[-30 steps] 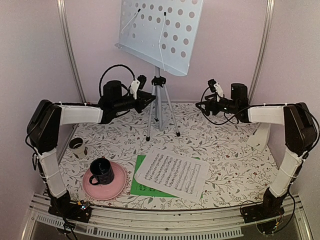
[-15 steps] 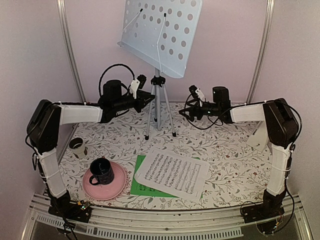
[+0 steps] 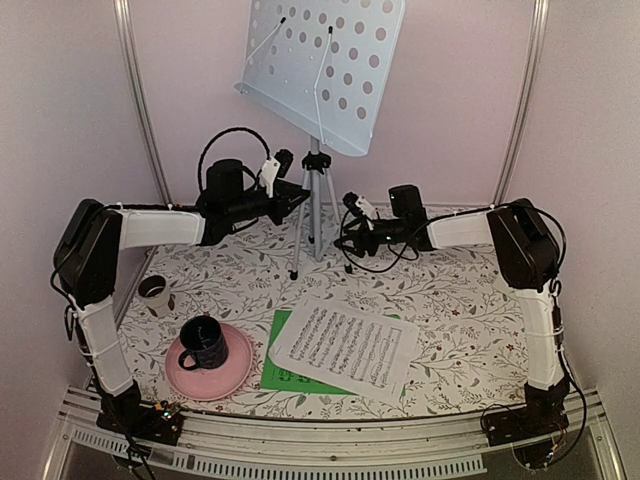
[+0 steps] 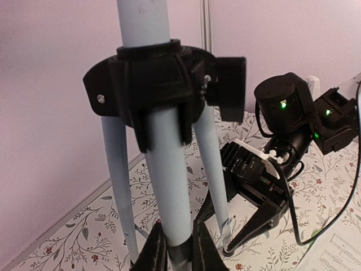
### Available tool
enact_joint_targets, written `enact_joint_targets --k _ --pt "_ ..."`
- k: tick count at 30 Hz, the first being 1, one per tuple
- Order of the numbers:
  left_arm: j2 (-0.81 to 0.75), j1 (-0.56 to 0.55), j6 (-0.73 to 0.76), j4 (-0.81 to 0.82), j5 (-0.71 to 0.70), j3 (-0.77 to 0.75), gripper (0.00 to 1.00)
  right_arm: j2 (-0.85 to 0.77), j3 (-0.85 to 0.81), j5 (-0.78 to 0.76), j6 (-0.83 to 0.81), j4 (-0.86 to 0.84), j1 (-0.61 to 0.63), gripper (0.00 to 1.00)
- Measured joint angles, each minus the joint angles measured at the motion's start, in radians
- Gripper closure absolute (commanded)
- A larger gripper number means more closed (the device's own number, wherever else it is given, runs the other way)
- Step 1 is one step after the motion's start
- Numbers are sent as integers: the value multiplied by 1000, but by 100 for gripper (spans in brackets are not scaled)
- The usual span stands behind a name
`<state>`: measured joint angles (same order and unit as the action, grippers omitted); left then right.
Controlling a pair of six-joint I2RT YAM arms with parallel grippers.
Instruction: Set up the instrument practice props
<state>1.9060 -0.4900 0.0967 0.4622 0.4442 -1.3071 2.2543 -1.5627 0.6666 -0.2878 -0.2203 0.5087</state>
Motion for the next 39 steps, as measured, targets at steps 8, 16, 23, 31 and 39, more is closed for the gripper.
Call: enact_joint_targets --k 8,16,23,31,39 --pt "0 0 5 -10 5 -5 100 21 -70 2 -71 79 3 73" --pt "1 0 9 -8 13 -3 68 23 -71 7 -105 116 12 100" --pt "-16 12 71 -13 -24 154 46 19 -63 7 -105 113 13 100" --pt "6 19 92 -42 -37 224 48 13 -53 3 -106 106 14 100" --pt "101 19 121 -68 -38 142 53 8 -46 -1 -110 106 14 100"
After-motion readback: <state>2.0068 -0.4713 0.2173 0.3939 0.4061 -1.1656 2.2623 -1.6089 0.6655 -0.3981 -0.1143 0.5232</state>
